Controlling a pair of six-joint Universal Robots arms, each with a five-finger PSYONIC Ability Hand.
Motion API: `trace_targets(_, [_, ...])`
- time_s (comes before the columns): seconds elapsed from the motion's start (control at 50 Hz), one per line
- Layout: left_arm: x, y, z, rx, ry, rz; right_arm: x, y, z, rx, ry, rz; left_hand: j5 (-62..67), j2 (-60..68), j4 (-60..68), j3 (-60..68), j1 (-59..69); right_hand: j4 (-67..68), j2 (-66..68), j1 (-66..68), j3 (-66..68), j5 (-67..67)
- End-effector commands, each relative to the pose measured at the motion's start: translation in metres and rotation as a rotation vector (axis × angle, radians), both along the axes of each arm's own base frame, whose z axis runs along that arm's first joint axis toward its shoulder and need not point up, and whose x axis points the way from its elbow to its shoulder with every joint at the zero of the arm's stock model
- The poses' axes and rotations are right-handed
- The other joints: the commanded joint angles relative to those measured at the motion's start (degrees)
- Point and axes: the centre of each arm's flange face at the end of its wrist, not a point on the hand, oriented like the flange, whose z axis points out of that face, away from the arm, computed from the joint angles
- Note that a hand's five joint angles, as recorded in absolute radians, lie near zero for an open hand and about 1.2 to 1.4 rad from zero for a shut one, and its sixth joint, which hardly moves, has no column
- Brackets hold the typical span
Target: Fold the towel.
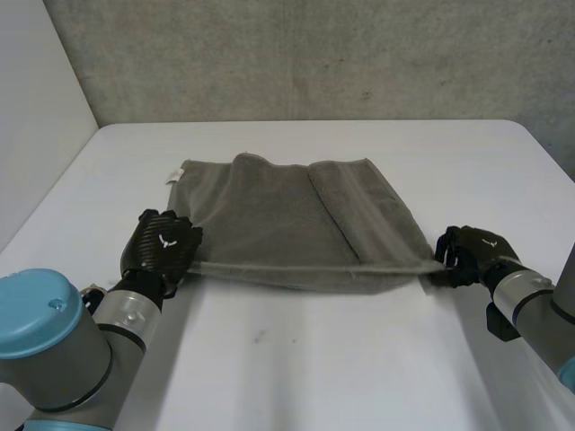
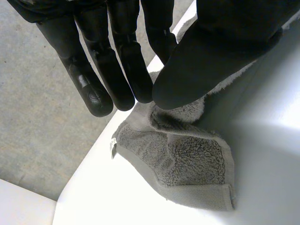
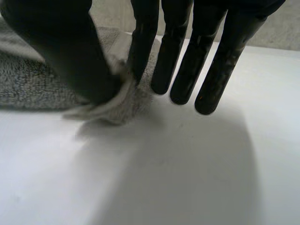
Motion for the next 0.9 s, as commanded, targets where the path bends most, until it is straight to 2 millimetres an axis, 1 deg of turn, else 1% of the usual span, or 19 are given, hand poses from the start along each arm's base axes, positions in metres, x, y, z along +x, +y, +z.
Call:
trace_targets(0.02, [0.000, 0.000, -0.002, 0.005, -0.002, 0.000, -0.001, -0.009, 0.008, -0.065, -0.005, -0.004, 10.35, 10.18, 10.21, 27.45, 10.99, 18.22, 17.36, 27.16, 17.73, 20.49])
trace_targets(0.1, [0.000, 0.000, -0.005, 0.013, -0.006, -0.002, -0.003, -0.012, 0.021, -0.112, -0.005, -0.007, 10.35, 10.18, 10.21, 27.45, 10.99, 18.22, 17.36, 27.16, 17.73, 20.49])
trace_targets(0.12, [0.000, 0.000, -0.006, 0.016, -0.007, -0.002, -0.002, -0.012, 0.026, -0.133, 0.000, -0.004, 5.38, 5.21, 5.24, 22.48, 6.02, 18.22, 17.36, 27.16, 17.73, 20.49])
trace_targets(0.14, [-0.001, 0.000, -0.006, 0.016, -0.007, -0.003, -0.002, -0.012, 0.027, -0.133, 0.000, -0.004, -13.16, -13.32, -13.30, 3.94, -12.52, 18.22, 17.36, 27.16, 17.73, 20.49])
trace_targets(0.16, [-0.001, 0.000, -0.006, 0.016, -0.007, -0.003, -0.002, -0.012, 0.032, -0.158, 0.023, 0.006, -13.34, -13.51, -13.48, 3.76, -12.70, 18.22, 17.36, 27.16, 17.73, 20.49])
trace_targets(0.18, [-0.001, -0.001, -0.006, 0.017, -0.009, -0.005, -0.002, -0.012, 0.032, -0.158, 0.023, 0.006, -31.50, -31.66, -31.64, -14.40, -30.86, 18.22, 17.36, 27.16, 17.73, 20.49])
trace_targets(0.2, [-0.001, -0.001, -0.006, 0.017, -0.009, -0.005, -0.001, -0.011, 0.033, -0.178, 0.069, 0.025, -31.68, -31.84, -31.82, -14.58, -31.04, 18.22, 17.36, 27.16, 17.73, 20.49])
trace_targets(0.22, [-0.001, -0.002, -0.005, 0.014, -0.006, -0.003, -0.002, -0.009, 0.032, -0.196, 0.131, 0.045, -44.17, -44.34, -44.31, -27.07, -43.53, 18.22, 17.36, 27.16, 17.73, 20.49])
trace_targets(0.24, [0.000, -0.004, -0.004, 0.011, -0.004, 0.003, -0.002, -0.009, 0.032, -0.197, 0.131, 0.045, -51.45, -51.62, -51.59, -34.35, -50.82, 18.22, 17.36, 27.16, 17.73, 20.49])
trace_targets(0.28, [0.004, -0.008, -0.002, 0.011, -0.004, 0.020, -0.003, -0.006, 0.032, -0.238, 0.280, 0.086, -54.53, -54.69, -54.67, -37.43, -53.89, 18.22, 17.36, 27.16, 17.73, 20.49])
trace_targets(0.34, [0.018, -0.022, 0.002, 0.007, 0.008, 0.076, -0.005, -0.003, 0.029, -0.252, 0.351, 0.104, -54.56, -54.72, -54.70, -37.46, -53.92, 18.22, 17.36, 27.16, 17.73, 20.49])
trace_targets(0.38, [0.024, -0.028, 0.002, 0.016, 0.017, 0.094, -0.004, 0.000, 0.027, -0.282, 0.456, 0.145, -54.39, -54.56, -54.53, -37.29, -53.75, 18.22, 17.36, 27.16, 17.73, 20.49])
trace_targets(0.42, [0.029, -0.033, 0.002, 0.027, 0.030, 0.102, -0.005, 0.000, 0.027, -0.292, 0.489, 0.152, -54.39, -54.55, -54.53, -37.29, -53.75, 18.22, 17.36, 27.16, 17.73, 20.49])
trace_targets(0.52, [0.038, -0.042, 0.007, 0.095, 0.095, 0.086, -0.005, -0.003, 0.029, -0.304, 0.500, 0.151, -53.88, -54.05, -54.02, -36.78, -53.24, 18.22, 17.36, 27.16, 17.73, 20.49])
trace_targets(0.56, [0.044, -0.044, 0.010, 0.181, 0.155, 0.086, -0.006, -0.003, 0.030, -0.305, 0.501, 0.147, -52.72, -52.88, -52.86, -35.62, -52.08, 18.22, 17.36, 27.16, 17.73, 20.49])
trace_targets(0.58, [0.044, -0.044, 0.010, 0.182, 0.156, 0.086, -0.006, -0.004, 0.030, -0.308, 0.501, 0.147, -52.71, -52.87, -52.85, -35.61, -52.07, 18.22, 17.36, 27.16, 17.73, 20.49])
trace_targets(0.62, [0.046, -0.043, 0.010, 0.294, 0.217, 0.084, -0.006, -0.005, 0.031, -0.308, 0.502, 0.143, -48.35, -48.52, -48.49, -31.25, -47.72, 18.22, 17.36, 27.16, 17.73, 20.49])
trace_targets(0.72, [0.046, -0.037, 0.010, 0.422, 0.290, 0.093, -0.011, -0.008, 0.031, -0.303, 0.503, 0.130, -45.31, -45.47, -45.45, -28.21, -44.67, 18.22, 17.36, 27.16, 17.73, 20.49])
trace_targets(0.9, [0.037, -0.030, 0.005, 0.460, 0.341, 0.087, -0.021, -0.014, 0.039, -0.319, 0.506, 0.102, -45.14, -45.30, -45.28, -28.04, -44.50, 18.22, 17.36, 27.16, 17.73, 20.49])
